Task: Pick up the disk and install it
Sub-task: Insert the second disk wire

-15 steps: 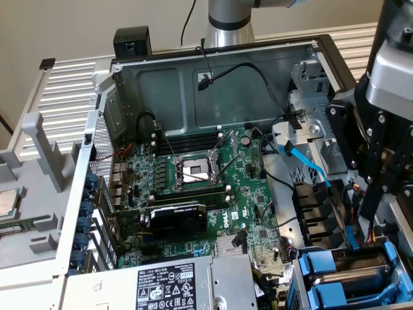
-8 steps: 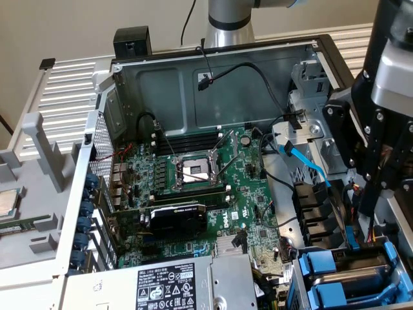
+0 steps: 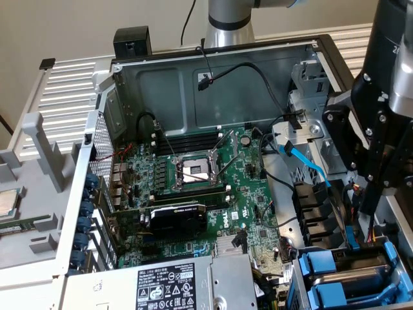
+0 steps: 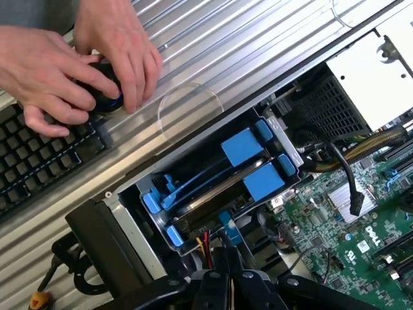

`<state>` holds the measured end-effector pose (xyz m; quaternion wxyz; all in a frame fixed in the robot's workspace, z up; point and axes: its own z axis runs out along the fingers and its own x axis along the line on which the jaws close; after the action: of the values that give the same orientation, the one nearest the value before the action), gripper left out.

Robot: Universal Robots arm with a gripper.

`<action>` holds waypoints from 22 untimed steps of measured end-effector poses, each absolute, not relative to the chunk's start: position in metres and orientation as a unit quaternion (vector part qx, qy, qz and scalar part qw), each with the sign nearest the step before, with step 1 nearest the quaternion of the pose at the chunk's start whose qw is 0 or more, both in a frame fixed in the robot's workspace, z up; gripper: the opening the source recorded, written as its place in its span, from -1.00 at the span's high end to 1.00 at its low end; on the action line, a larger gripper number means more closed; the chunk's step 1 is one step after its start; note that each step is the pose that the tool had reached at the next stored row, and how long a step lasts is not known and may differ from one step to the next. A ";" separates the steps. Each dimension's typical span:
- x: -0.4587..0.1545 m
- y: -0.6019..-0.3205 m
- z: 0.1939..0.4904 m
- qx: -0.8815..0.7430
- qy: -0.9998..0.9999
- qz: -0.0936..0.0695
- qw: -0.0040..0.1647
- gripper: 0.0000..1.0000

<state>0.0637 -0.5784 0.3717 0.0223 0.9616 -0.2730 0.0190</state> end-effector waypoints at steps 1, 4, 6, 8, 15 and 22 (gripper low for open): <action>0.064 -0.578 0.372 0.964 -0.265 0.019 0.022 0.79; 0.064 -0.578 0.372 0.971 -0.238 0.020 0.022 0.79; 0.064 -0.578 0.372 0.975 -0.220 0.020 0.021 0.79; 0.064 -0.578 0.372 0.979 -0.203 0.021 0.021 0.79; 0.064 -0.576 0.372 0.988 -0.153 0.021 0.020 0.79; 0.064 -0.572 0.374 0.993 -0.117 0.021 0.019 0.79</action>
<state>0.0637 -0.5721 0.3741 0.0192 0.9927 -0.1172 0.0211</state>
